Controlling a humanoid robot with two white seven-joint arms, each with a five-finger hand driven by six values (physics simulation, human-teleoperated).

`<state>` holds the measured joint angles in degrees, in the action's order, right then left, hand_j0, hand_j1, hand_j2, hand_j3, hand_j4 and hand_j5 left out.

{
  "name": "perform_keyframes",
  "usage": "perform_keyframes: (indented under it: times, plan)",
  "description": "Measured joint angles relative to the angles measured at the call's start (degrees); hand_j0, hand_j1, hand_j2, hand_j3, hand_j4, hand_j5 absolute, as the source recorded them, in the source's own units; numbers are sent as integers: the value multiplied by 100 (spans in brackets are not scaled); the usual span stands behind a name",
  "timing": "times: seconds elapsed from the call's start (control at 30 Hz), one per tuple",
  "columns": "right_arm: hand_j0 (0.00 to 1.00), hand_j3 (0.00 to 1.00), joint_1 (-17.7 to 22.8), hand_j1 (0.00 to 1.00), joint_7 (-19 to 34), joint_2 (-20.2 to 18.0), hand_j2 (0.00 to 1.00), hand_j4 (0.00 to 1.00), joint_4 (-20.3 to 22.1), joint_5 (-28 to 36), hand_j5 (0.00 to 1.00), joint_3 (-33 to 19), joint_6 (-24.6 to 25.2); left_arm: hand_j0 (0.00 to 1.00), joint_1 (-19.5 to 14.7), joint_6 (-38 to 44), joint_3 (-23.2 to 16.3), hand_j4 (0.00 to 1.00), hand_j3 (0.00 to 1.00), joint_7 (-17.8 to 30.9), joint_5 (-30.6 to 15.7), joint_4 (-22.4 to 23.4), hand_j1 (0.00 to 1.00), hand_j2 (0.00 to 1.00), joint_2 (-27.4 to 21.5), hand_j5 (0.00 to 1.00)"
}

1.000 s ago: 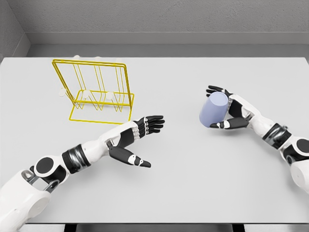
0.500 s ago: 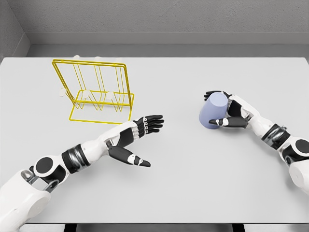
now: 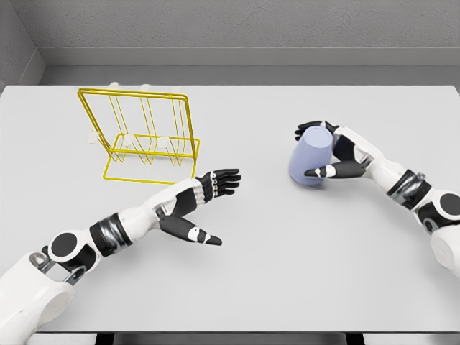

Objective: Place the cup on the cup holder with both arms

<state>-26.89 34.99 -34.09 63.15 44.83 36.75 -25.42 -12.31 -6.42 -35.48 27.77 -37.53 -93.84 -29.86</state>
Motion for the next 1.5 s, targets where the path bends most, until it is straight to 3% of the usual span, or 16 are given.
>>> perform_keyframes:
  times: [0.3, 1.03, 1.1, 1.23, 1.5]
  plan:
    - [72, 72, 0, 72, 1, -133, 72, 72, 581, -2, 72, 338, -2, 100, 0, 1, 11, 100, 100, 0, -1, 2, 100, 100, 0, 100]
    - [73, 73, 9, 73, 0, 294, 73, 73, 538, -13, 73, 910, 24, 100, -26, 6, 64, 100, 100, 0, 4, 125, 100, 100, 34, 100]
    - [78, 78, 0, 78, 1, 306, 78, 78, 512, -15, 78, 948, 24, 100, -26, 8, 96, 100, 100, 0, 5, 158, 100, 100, 56, 100]
    - [98, 98, -9, 98, -8, 313, 98, 98, 491, -106, 98, 979, 32, 100, -26, 9, 149, 100, 100, 0, 7, 222, 100, 100, 92, 100]
    - [100, 100, -79, 100, -65, 253, 100, 100, 504, -213, 100, 1013, -1, 100, -35, 10, 220, 100, 100, 37, 8, 357, 100, 100, 226, 100]
